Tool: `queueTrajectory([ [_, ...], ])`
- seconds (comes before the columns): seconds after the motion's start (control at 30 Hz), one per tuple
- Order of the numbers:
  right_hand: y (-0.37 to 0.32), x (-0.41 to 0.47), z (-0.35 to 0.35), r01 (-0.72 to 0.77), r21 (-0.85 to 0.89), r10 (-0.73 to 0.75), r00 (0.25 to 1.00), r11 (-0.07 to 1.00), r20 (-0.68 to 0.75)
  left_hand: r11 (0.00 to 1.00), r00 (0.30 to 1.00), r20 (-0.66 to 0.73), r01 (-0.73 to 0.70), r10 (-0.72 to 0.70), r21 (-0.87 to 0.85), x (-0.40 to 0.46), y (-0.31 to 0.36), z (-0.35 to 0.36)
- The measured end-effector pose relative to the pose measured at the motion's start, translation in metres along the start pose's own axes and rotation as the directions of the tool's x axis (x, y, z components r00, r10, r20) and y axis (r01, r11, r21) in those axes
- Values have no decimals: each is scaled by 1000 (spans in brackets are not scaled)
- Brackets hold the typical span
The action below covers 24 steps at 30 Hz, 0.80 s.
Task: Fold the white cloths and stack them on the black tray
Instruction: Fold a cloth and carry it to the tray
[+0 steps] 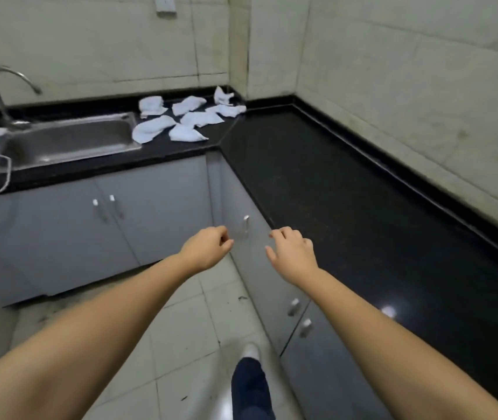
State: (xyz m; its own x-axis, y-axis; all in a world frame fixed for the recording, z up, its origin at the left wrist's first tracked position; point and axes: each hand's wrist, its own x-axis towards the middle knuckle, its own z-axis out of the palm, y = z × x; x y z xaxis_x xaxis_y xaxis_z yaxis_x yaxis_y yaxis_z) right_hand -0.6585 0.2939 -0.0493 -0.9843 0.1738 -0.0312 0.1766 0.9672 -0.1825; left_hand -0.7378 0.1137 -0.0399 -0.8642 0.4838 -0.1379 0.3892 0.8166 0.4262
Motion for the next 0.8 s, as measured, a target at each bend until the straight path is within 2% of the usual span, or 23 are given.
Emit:
queueTrajectory([
  [0.27,-19,184,7,133,21,-135,986,991,101,997,997,-1,72,-72,31,152,-62,-56],
  [0.6,-42,372,15,186,40,-190,959,982,208,979,981,-2,191,-192,-77,302,-140,-96],
  [0.8,-66,492,38,122,90,-139,965,988,224,987,993,21,119,-118,-109,423,-190,-111],
])
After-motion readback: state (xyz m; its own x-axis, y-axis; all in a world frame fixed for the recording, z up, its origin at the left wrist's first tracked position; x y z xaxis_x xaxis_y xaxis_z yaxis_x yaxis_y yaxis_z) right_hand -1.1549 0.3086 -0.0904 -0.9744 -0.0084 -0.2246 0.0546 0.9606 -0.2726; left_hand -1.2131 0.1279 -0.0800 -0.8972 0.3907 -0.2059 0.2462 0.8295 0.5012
